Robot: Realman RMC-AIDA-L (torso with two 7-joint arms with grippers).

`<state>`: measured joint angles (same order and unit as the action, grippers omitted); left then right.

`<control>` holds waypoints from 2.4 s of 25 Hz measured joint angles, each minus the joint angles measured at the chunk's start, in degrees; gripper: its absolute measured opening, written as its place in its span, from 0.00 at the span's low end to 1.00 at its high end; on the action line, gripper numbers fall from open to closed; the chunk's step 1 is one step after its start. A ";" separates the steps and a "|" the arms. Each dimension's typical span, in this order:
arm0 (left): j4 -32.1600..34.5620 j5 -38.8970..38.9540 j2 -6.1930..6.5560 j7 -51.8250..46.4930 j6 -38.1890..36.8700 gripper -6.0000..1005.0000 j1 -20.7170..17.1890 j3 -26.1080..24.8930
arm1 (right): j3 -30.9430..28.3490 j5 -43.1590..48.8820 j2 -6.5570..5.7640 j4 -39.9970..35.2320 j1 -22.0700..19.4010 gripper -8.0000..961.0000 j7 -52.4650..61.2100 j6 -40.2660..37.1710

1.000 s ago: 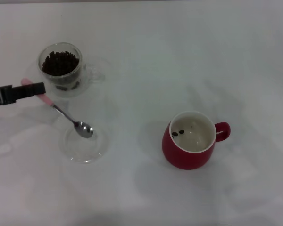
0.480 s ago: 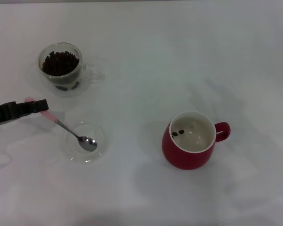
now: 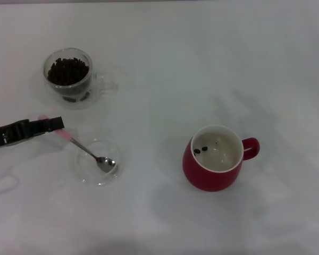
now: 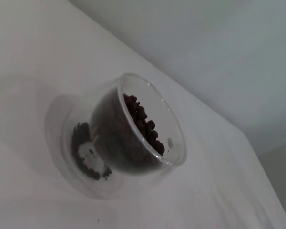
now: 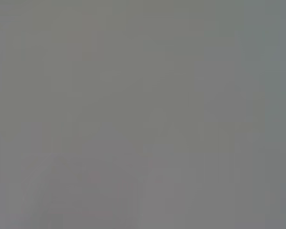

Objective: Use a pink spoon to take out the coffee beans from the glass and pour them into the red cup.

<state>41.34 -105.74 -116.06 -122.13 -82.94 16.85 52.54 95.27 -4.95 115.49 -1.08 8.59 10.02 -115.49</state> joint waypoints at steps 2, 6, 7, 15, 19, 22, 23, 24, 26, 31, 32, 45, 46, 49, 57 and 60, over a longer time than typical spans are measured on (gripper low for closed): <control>-1.76 0.14 0.05 0.34 0.22 0.13 0.58 -0.10 | 0.00 0.04 0.00 0.05 0.01 0.56 0.00 0.12; -5.28 0.14 0.40 1.29 0.26 0.13 1.77 -0.74 | 0.00 0.15 0.00 -0.12 0.06 0.56 0.00 0.57; -5.60 0.14 0.44 1.46 0.25 0.14 1.89 -0.75 | 0.00 0.18 0.00 -0.16 0.09 0.56 0.00 0.61; -5.86 0.52 0.52 1.99 -0.63 0.24 1.54 -2.48 | 0.17 0.34 0.00 -0.43 0.32 0.56 0.00 1.63; -5.89 0.52 0.67 2.06 -0.97 0.29 0.95 -4.08 | 0.24 0.38 0.00 -0.50 0.42 0.56 0.00 1.88; -5.91 0.52 0.76 1.89 -1.19 0.33 0.25 -5.26 | 0.25 0.39 0.00 -0.51 0.46 0.56 -0.01 1.88; -5.92 0.52 0.80 1.85 -1.21 0.35 0.01 -5.53 | 0.24 0.39 0.00 -0.51 0.46 0.56 -0.02 1.88; -5.92 0.52 0.88 1.83 -1.22 0.41 -0.29 -5.68 | 0.24 0.39 0.00 -0.51 0.46 0.56 -0.03 1.88; -5.91 0.55 1.10 1.90 -1.25 0.55 -0.85 -5.93 | 0.23 0.39 0.00 -0.51 0.47 0.56 -0.05 1.89; -5.57 0.66 1.39 2.86 -1.68 0.61 -1.81 -7.33 | 0.27 0.39 -0.06 -0.51 0.54 0.56 -0.12 1.89; -5.47 0.74 1.53 3.05 -1.72 0.61 -2.01 -7.35 | 0.29 0.39 -0.06 -0.51 0.55 0.56 -0.15 1.85; -1.13 4.98 3.17 19.47 -10.10 0.61 -3.60 -18.73 | 0.23 0.38 -0.09 -0.51 0.39 0.56 -0.05 1.24; -0.28 5.49 2.90 21.63 -10.46 0.61 -3.80 -19.94 | 0.22 0.38 -0.07 -0.51 0.39 0.56 -0.04 1.23; 0.58 7.91 1.61 31.82 -10.68 0.62 -4.44 -24.62 | 0.25 0.37 -0.01 -0.50 0.34 0.56 -0.03 1.22; -1.49 8.64 -2.28 50.85 -8.66 0.61 -4.89 -35.74 | 0.34 0.39 0.15 -0.50 0.20 0.56 1.81 1.23; -7.56 9.84 -2.65 59.61 -7.87 0.61 -4.62 -40.41 | 0.46 0.45 0.17 -0.47 0.19 0.56 2.05 1.48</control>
<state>33.78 -95.90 -118.71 -62.51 -90.81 12.23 12.14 95.73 -4.50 115.66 -1.54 8.78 12.07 -114.01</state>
